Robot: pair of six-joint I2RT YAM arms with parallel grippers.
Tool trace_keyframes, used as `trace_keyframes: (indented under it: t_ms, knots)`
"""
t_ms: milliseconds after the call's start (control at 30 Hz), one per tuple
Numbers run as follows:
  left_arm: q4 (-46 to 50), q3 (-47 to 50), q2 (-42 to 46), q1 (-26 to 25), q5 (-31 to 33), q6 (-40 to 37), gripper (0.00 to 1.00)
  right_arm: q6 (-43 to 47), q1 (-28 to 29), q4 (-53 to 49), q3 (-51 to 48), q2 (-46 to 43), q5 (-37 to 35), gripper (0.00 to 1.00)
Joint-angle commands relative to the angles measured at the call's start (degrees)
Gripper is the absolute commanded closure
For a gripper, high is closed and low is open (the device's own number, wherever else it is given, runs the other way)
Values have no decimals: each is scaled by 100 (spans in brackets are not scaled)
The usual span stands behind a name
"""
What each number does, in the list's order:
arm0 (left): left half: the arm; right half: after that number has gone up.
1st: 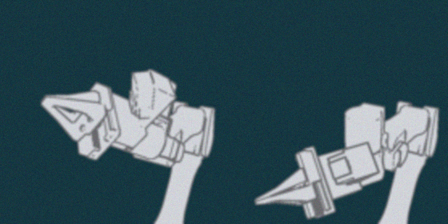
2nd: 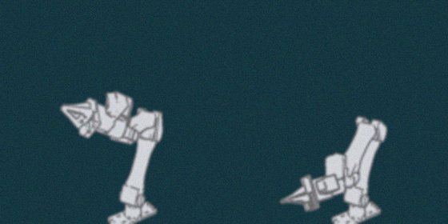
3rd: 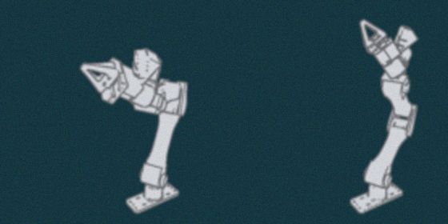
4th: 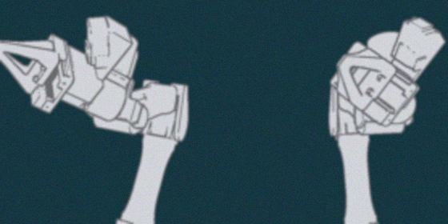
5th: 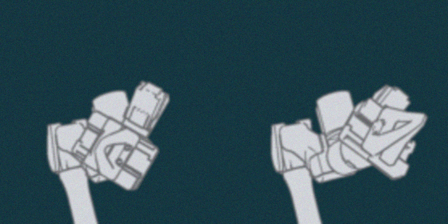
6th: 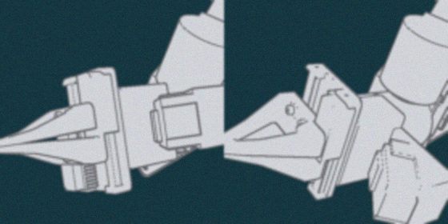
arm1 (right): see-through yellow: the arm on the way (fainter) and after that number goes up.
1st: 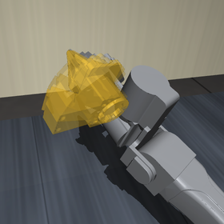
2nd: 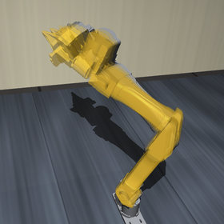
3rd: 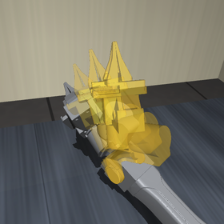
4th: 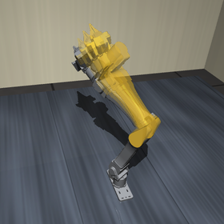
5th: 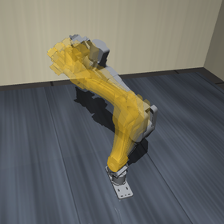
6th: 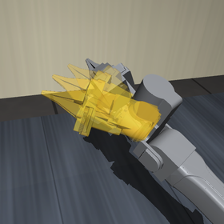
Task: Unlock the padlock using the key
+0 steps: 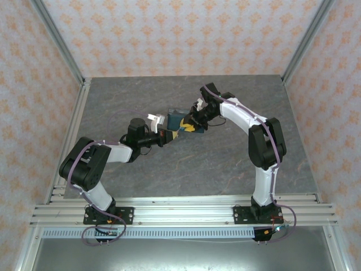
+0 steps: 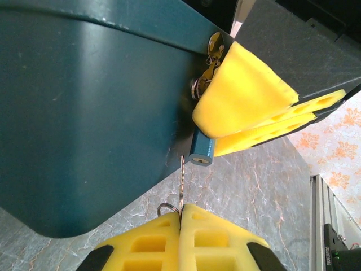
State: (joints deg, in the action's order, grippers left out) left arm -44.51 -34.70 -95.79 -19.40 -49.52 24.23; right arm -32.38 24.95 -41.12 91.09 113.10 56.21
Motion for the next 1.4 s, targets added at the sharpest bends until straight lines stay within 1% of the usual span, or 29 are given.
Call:
trace_keyframes:
  t_ms: [0, 1033, 1367]
  knots:
    - [-287, -19, -46, -28, -171, 56, 100, -2, -27, 118, 5, -157, 187, 100]
    - [-286, -142, -133, -109, -320, 99, 100, -36, -32, 131, 16, -156, 214, 100]
    - [-282, -116, -89, -126, -260, 91, 100, 10, -34, 94, -3, -165, 223, 100]
